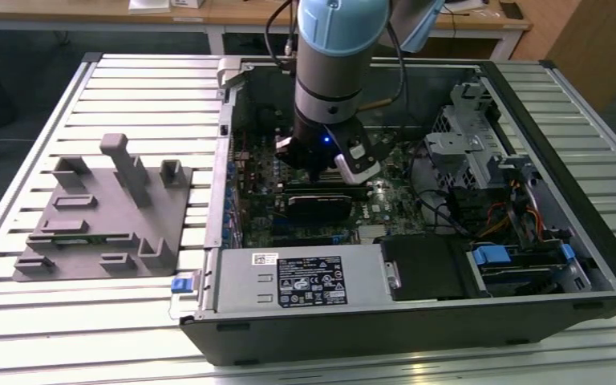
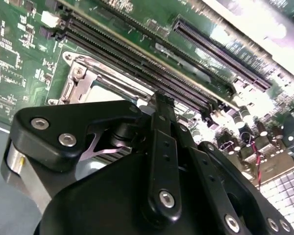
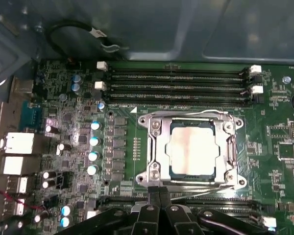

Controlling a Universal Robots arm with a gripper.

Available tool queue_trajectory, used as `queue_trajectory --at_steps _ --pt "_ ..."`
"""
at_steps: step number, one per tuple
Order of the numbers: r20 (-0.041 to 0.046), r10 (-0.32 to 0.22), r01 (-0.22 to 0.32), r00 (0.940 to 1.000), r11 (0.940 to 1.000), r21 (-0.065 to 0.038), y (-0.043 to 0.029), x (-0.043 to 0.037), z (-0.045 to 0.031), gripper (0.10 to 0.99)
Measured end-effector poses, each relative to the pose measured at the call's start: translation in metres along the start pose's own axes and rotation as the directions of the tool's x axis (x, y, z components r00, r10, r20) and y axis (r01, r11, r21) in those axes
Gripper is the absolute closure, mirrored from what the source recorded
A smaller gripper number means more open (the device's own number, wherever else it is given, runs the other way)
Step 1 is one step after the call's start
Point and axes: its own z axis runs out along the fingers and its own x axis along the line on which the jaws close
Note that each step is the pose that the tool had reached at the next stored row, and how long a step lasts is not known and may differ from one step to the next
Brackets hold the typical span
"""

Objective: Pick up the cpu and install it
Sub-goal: 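Install the second cpu locking lever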

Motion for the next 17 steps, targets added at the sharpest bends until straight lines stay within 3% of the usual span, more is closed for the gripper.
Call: queue_trajectory --at_steps 7,17 --pt "0.0003 0.000 0.000 1.0000 0.9997 -0.024 -0.0060 0.0062 -0.0006 0.980" --pt "0.0006 0.000 0.000 1.0000 0.9985 -0.055 -0.0079 0.0091 0.0093 0.980"
